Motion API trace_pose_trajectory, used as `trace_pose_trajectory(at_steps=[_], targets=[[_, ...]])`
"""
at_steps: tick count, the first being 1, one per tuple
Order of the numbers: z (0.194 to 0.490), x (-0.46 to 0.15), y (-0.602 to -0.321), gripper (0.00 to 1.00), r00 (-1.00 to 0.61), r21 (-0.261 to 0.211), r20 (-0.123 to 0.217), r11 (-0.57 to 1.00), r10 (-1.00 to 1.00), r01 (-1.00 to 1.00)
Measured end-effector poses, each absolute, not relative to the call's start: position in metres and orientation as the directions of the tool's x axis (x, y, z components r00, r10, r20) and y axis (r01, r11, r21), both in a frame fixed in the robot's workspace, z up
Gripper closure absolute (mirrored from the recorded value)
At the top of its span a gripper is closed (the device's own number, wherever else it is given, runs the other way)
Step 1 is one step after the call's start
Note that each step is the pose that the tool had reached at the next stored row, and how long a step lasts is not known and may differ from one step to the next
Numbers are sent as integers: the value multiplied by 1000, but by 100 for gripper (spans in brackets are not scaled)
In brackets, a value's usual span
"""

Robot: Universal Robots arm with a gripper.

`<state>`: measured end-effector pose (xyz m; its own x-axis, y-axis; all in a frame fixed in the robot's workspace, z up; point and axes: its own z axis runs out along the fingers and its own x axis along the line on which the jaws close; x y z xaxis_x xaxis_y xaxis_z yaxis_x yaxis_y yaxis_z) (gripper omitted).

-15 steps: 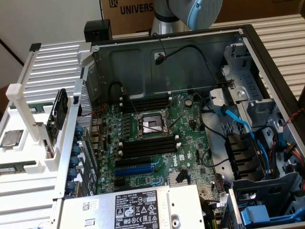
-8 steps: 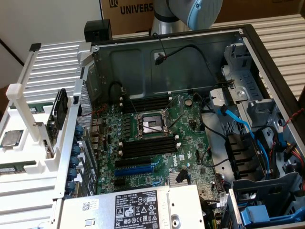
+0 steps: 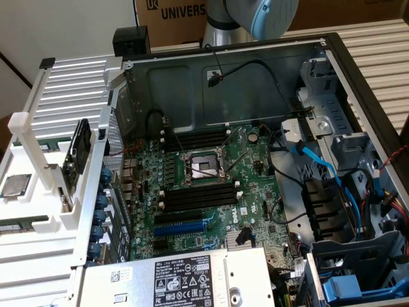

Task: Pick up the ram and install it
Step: 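Pick up the ram and move it above insertion slot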

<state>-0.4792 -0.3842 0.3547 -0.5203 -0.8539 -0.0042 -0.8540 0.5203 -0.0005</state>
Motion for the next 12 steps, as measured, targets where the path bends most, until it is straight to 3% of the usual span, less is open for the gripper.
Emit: trace_pose_trajectory(at_steps=[12], targets=[[353, -480, -385, 90, -337, -5, -6, 337, -942, -942]])
